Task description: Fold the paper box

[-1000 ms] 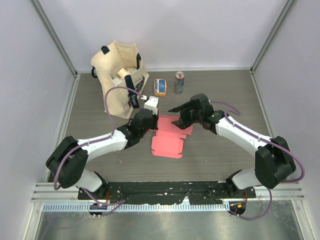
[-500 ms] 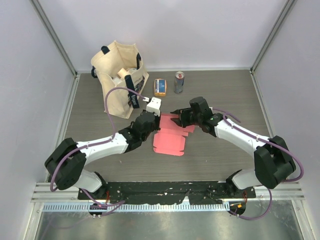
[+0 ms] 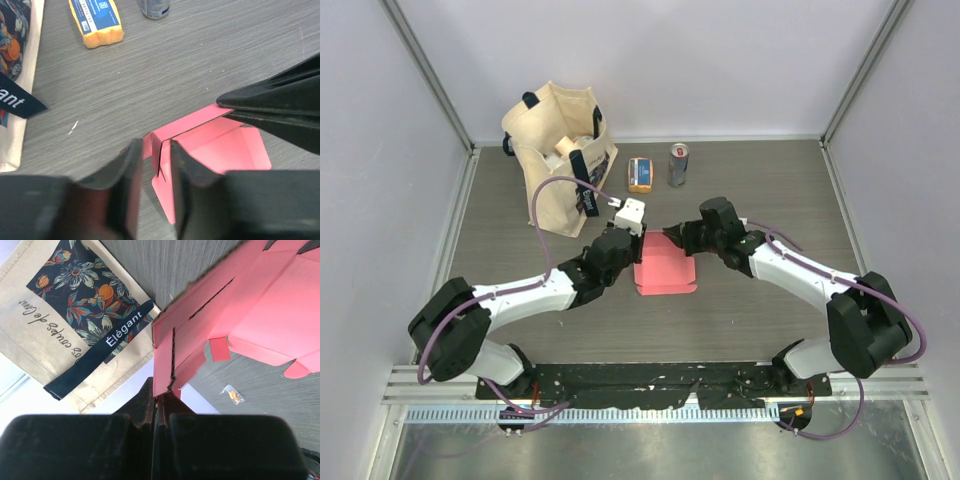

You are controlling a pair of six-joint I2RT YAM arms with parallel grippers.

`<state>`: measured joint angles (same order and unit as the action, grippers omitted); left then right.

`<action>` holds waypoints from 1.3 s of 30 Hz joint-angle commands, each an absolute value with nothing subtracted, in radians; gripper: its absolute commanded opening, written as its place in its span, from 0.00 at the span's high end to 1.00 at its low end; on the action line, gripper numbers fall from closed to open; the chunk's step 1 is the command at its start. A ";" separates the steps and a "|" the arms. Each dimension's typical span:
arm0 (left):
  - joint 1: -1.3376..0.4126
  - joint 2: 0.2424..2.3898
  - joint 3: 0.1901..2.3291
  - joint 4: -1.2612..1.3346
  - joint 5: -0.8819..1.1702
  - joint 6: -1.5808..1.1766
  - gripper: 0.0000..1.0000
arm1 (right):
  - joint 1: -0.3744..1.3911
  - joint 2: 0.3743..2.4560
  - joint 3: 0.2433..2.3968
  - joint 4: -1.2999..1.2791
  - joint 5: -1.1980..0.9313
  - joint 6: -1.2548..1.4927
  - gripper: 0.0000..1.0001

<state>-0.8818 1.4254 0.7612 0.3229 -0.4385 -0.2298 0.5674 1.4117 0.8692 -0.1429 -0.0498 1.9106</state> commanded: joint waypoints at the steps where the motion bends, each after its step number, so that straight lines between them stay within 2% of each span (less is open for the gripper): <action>1: -0.884 1.379 0.756 0.353 -0.401 -0.282 0.55 | 0.571 1.387 0.819 -0.075 -0.005 1.914 0.98; 4: -0.882 1.345 0.746 0.305 -0.306 -0.339 0.41 | 0.569 1.411 0.766 0.024 -0.009 1.913 0.99; 7: -0.868 1.289 0.738 0.246 -0.247 -0.397 0.39 | 0.569 1.442 0.726 0.112 -0.008 1.890 0.98; 9: -0.851 1.252 0.736 0.201 -0.210 -0.429 0.44 | 0.568 1.462 0.692 0.196 -0.023 1.884 0.99; 10: -0.827 1.246 0.741 0.160 -0.193 -0.448 0.54 | 0.568 1.482 0.686 0.224 -0.031 1.884 0.99; 13: -0.784 1.259 0.764 0.100 -0.146 -0.499 0.65 | 0.568 1.520 0.670 0.290 -0.046 1.873 0.98; 18: -0.773 1.347 0.821 0.052 -0.146 -0.489 0.74 | 0.563 1.539 0.658 0.316 -0.020 1.827 0.98; 25: -0.772 1.419 0.848 0.064 -0.195 -0.486 0.75 | 0.546 1.562 0.641 0.334 0.040 1.726 0.98; 39: -0.749 1.479 0.862 0.087 -0.189 -0.518 0.77 | 0.520 1.704 0.612 0.558 0.035 1.606 0.99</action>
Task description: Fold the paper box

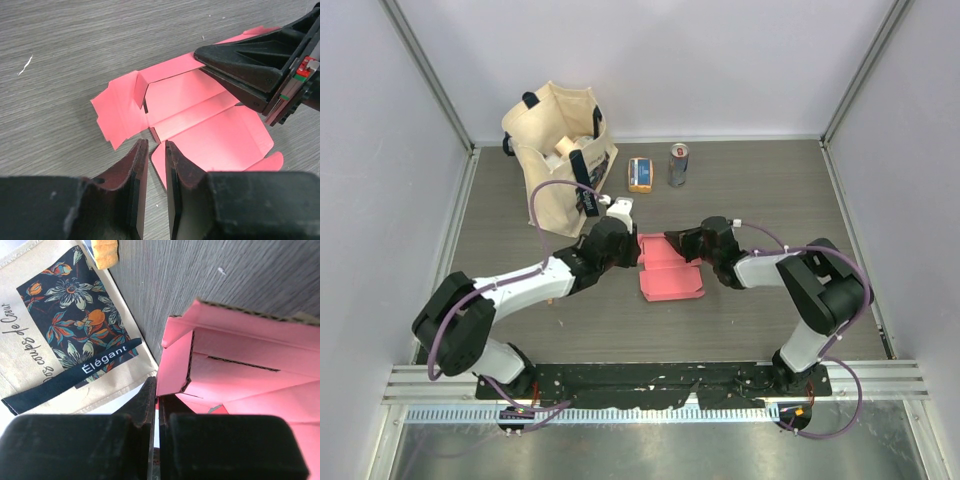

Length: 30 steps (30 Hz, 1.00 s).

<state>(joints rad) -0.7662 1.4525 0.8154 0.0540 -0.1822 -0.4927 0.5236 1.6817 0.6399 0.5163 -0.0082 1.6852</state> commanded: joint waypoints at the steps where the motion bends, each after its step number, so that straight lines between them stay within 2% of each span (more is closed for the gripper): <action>1: -0.744 1.491 0.879 0.083 -0.190 -0.522 0.78 | 0.520 1.712 0.611 0.569 0.035 1.603 0.98; 2: -0.739 1.506 0.894 0.075 -0.193 -0.529 0.78 | 0.519 1.720 0.609 0.577 0.032 1.603 0.98; 7: -0.715 1.609 0.997 -0.034 -0.265 -0.569 0.91 | 0.515 1.753 0.601 0.649 0.014 1.614 0.98; 15: -0.710 1.713 1.065 -0.043 -0.278 -0.577 0.94 | 0.514 1.738 0.591 0.650 0.015 1.628 0.98; 23: -0.736 1.781 1.095 -0.005 -0.164 -0.583 0.93 | 0.515 1.733 0.586 0.679 0.012 1.640 0.98; 30: -0.752 1.717 1.036 0.012 -0.213 -0.557 0.89 | 0.515 1.746 0.557 0.765 0.012 1.589 0.98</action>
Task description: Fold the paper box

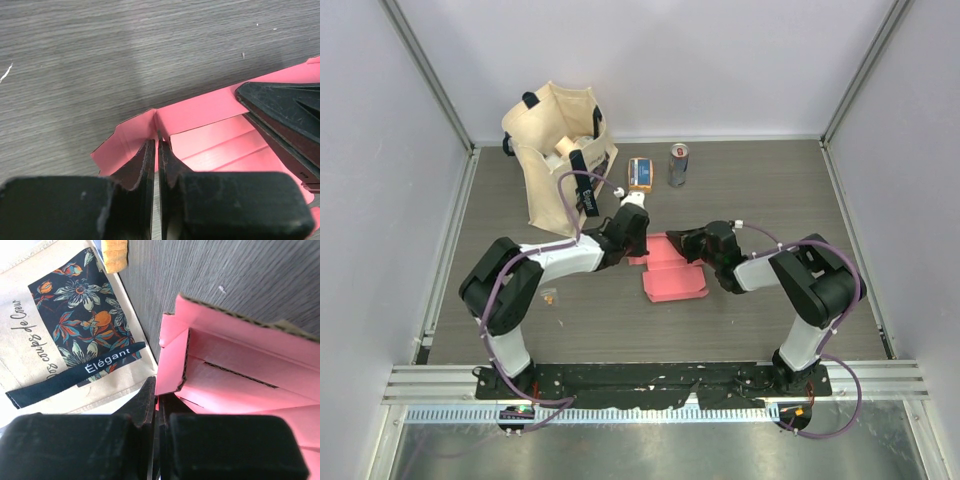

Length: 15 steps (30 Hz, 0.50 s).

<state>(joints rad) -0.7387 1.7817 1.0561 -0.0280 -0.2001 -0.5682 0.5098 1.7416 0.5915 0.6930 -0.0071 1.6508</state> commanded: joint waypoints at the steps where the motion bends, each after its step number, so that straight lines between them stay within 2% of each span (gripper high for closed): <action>1: -0.752 1.679 1.025 0.008 -0.222 -0.548 0.88 | 0.515 1.747 0.546 0.825 0.014 1.586 0.98; 5: -0.746 1.562 0.951 0.003 -0.270 -0.518 0.78 | 0.512 1.770 0.491 0.982 -0.025 1.545 0.98; 9: -0.713 1.450 0.844 0.006 -0.299 -0.535 0.75 | 0.512 1.778 0.482 1.075 -0.034 1.508 0.98; 13: -0.681 1.393 0.769 0.070 -0.293 -0.534 0.63 | 0.512 1.775 0.477 1.115 -0.049 1.450 0.98; 15: -0.667 1.387 0.735 0.097 -0.278 -0.548 0.64 | 0.512 1.782 0.456 1.187 -0.040 1.433 0.98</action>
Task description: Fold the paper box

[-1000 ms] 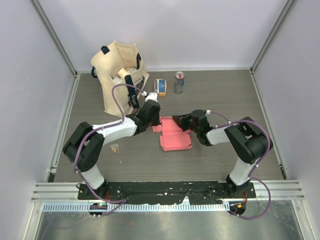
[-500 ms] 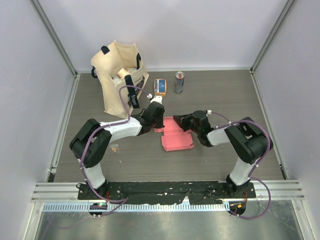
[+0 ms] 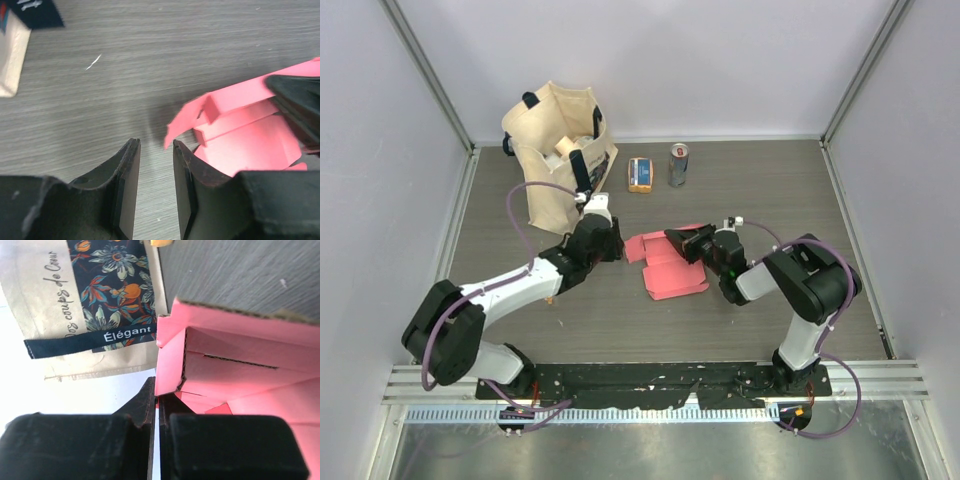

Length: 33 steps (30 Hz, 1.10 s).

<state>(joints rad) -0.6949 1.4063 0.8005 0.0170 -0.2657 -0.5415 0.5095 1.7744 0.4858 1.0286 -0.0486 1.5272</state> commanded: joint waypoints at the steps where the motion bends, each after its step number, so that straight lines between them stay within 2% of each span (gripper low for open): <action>1: -0.657 1.387 0.726 0.127 -0.259 -0.558 0.67 | 0.509 1.787 0.439 1.199 -0.038 1.433 0.98; 11: -0.632 1.508 0.755 0.222 -0.178 -0.555 0.70 | 0.508 1.966 0.393 1.486 -0.069 1.439 0.99; 21: -0.638 1.569 0.724 0.396 0.069 -0.541 0.73 | 0.502 1.959 0.342 1.525 -0.063 1.401 0.98; 31: -0.696 1.588 0.718 0.434 0.150 -0.509 0.74 | 0.503 1.971 0.324 1.606 -0.051 1.422 0.98; 33: -0.701 1.603 0.719 0.426 0.152 -0.505 0.72 | 0.503 1.976 0.316 1.624 -0.045 1.424 0.98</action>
